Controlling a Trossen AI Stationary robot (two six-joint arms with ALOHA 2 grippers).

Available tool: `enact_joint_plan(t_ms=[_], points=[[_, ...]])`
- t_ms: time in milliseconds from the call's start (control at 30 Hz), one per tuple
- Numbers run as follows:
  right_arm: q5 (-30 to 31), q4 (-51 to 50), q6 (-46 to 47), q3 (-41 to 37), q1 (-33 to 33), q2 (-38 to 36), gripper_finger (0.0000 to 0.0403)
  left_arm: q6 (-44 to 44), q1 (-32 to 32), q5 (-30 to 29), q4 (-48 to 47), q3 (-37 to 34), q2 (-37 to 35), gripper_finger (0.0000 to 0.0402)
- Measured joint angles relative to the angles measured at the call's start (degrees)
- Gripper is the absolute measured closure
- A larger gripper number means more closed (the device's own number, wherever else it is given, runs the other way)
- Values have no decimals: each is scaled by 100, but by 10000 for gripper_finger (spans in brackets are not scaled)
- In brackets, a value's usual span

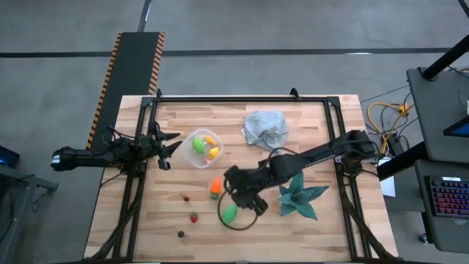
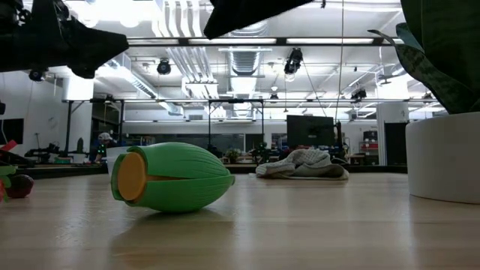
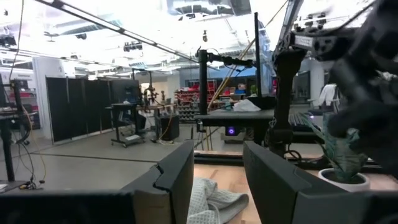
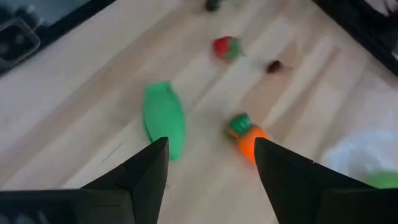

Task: Pick and placing Produce into tupperware
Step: Put the green corn into the transparent container

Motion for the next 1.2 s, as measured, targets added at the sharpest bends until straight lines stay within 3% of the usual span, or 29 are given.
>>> enact_joint_plan(t_ms=[133,467,1200], points=[[254,83,-177,6,24,261,142,-3,-2,1,4,0,22,275],[219,350,-29,17,62,811,68,1,0,-3,5,0,46,275],[-97,1315,312,66,425,1539,72,1,0,-154,28,-2,47,275]])
